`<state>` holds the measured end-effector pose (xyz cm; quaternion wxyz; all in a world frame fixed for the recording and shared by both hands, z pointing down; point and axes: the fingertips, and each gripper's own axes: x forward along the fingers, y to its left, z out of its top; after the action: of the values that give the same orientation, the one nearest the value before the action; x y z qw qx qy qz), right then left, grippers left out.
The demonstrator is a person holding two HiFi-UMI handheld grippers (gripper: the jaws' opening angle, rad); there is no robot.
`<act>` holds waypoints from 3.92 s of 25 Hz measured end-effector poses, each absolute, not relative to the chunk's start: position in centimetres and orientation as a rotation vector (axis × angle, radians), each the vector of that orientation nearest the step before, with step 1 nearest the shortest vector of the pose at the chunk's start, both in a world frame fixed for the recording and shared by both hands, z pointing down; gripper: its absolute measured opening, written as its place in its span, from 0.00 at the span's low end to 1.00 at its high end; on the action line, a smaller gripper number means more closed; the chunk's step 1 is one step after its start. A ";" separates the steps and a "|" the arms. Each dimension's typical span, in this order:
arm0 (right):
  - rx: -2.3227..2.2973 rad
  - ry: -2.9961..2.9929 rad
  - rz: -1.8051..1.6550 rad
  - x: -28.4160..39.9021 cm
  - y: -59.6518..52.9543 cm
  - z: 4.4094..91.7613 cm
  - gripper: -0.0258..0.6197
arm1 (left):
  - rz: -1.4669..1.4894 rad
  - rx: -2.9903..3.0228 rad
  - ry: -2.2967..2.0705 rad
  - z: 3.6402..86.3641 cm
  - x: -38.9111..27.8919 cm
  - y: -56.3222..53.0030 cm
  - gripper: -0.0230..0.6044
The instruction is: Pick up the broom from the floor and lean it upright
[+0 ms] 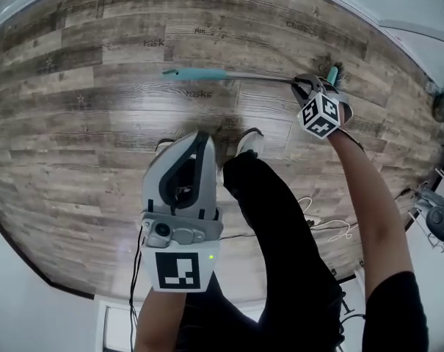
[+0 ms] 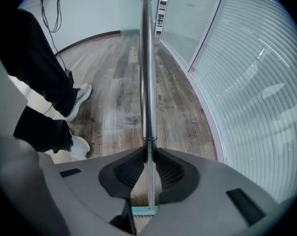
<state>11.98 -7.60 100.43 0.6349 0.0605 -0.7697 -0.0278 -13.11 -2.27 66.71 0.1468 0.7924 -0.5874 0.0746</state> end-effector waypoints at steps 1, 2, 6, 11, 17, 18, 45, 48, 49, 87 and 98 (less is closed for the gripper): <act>0.151 -1.769 -0.053 11.7 -7.3 99.1 0.17 | 0.219 2.295 -1.684 65.2 -13.0 -2.0 0.07; 0.166 -1.780 -0.043 11.4 -7.1 97.7 0.17 | 0.218 2.308 -1.673 63.8 -12.9 -1.8 0.07; 0.268 -1.836 0.008 11.1 -7.2 91.9 0.17 | 0.167 2.344 -1.627 58.3 -11.9 -1.3 0.07; 0.442 -1.885 0.096 11.9 -7.3 84.2 0.17 | 0.178 2.431 -1.562 52.3 -10.6 -0.4 0.07; 0.605 -1.930 0.163 12.6 -6.4 74.3 0.17 | 0.201 2.507 -1.532 45.7 -10.8 0.0 0.07; 0.623 -1.945 0.171 12.1 -6.1 72.6 0.17 | 0.223 2.504 -1.525 44.9 -11.3 0.2 0.07; 1.462 -2.238 0.198 10.3 -1.8 26.5 0.17 | 0.006 2.677 -1.421 17.0 -11.6 2.0 0.07; 1.492 -2.240 0.170 10.5 -1.7 25.3 0.17 | 0.021 2.708 -1.358 16.8 -11.0 1.4 0.07; 1.509 -2.234 0.169 10.7 -1.7 24.9 0.17 | 0.011 2.727 -1.337 16.6 -10.8 1.2 0.07; 1.923 -1.951 0.357 38.7 -12.2 38.5 0.17 | 0.000 2.792 -1.175 18.5 7.9 -8.3 0.07; 1.862 -1.875 0.599 48.1 -17.6 50.0 0.17 | 0.104 2.805 -1.237 19.9 21.5 -18.4 0.07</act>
<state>48.11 -17.61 50.04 0.2143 0.6713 -0.6758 0.2159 21.50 -18.41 19.89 0.0372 0.9138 -0.4031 0.0338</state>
